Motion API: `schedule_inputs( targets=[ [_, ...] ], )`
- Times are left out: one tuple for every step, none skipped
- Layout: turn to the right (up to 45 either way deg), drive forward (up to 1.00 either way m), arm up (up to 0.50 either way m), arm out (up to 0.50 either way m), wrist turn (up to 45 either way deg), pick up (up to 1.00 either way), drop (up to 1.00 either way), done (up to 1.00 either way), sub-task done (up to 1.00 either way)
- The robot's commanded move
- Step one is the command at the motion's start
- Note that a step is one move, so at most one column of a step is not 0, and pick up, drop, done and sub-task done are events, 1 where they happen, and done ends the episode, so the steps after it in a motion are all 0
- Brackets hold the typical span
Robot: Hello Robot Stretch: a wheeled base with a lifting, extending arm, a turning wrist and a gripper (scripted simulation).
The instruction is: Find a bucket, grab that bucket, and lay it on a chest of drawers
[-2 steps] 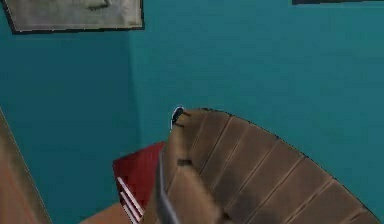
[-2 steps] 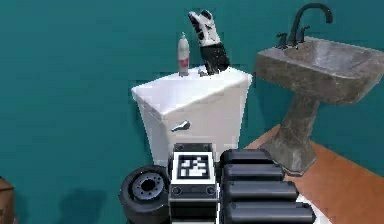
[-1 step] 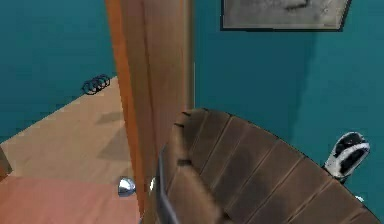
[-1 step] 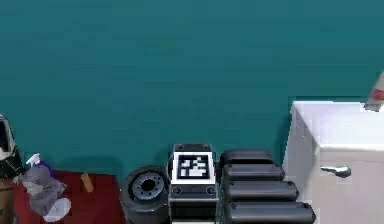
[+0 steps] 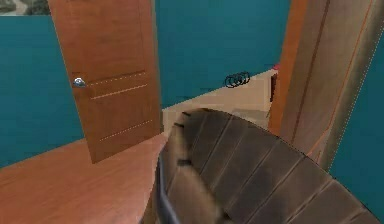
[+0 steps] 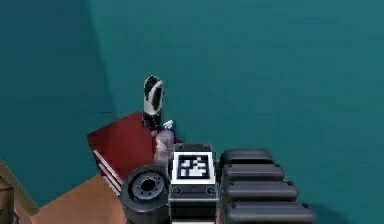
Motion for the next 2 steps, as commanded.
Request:
schedule_inputs(
  targets=[
    [0.0,0.0,0.0,0.48,0.0,0.0,0.0,0.0,0.0],
    [0.0,0.0,0.0,0.0,39.0,0.0,0.0,0.0,0.0]
  ],
)
